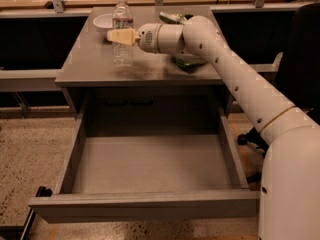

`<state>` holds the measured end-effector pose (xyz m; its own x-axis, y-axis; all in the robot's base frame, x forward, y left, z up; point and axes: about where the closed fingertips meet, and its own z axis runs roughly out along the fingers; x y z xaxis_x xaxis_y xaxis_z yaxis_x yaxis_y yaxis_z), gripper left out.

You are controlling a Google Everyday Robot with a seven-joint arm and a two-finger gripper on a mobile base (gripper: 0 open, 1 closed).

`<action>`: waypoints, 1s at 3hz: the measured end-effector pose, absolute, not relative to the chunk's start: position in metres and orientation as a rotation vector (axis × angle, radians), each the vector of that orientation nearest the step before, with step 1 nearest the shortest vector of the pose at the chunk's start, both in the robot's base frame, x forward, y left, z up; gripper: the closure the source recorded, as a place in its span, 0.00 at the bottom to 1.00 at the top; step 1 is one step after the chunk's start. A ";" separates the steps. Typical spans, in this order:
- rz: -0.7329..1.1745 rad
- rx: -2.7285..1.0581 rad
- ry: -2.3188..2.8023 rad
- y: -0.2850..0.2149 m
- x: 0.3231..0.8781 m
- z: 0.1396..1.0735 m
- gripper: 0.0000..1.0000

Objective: Pick water bottle from top drawer and place on counter

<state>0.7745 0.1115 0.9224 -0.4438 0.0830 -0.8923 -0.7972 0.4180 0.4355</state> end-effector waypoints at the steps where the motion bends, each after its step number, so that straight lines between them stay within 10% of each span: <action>1: 1.102 -0.615 1.766 0.108 0.785 0.917 0.04; 3: 0.961 -0.584 1.809 0.093 0.786 0.917 0.00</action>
Offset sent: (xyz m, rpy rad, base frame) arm 0.0157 -0.0340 -0.0056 -0.1429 -0.0261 -0.1820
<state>0.7865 0.0932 0.9168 -0.4152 0.0262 -0.9093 -0.7388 0.5735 0.3539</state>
